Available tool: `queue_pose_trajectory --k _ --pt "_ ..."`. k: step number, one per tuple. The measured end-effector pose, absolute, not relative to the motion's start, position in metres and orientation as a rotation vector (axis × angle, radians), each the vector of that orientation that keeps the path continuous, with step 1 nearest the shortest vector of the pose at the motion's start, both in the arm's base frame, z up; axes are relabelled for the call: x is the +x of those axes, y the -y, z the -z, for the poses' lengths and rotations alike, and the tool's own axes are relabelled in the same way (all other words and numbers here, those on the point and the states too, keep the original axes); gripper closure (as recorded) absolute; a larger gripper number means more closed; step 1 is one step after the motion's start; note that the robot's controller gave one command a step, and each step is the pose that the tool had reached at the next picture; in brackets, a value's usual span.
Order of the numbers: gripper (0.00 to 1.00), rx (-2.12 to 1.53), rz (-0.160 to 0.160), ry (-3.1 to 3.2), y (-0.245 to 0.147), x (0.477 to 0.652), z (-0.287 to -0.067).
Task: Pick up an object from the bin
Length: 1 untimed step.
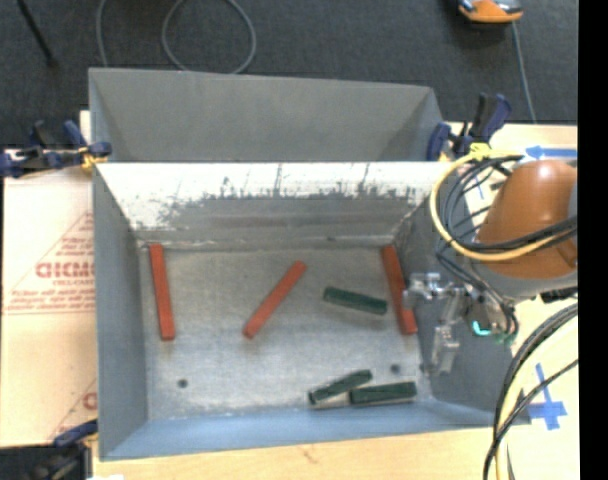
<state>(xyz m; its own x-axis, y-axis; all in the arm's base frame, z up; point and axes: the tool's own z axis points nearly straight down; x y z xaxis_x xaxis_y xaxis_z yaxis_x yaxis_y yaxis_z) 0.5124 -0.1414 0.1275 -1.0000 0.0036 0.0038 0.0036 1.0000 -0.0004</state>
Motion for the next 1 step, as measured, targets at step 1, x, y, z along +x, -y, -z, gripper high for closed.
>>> queue_pose_trajectory --k 1 --pt "0.00 -0.009 0.001 3.147 0.1132 0.5773 -0.0683"
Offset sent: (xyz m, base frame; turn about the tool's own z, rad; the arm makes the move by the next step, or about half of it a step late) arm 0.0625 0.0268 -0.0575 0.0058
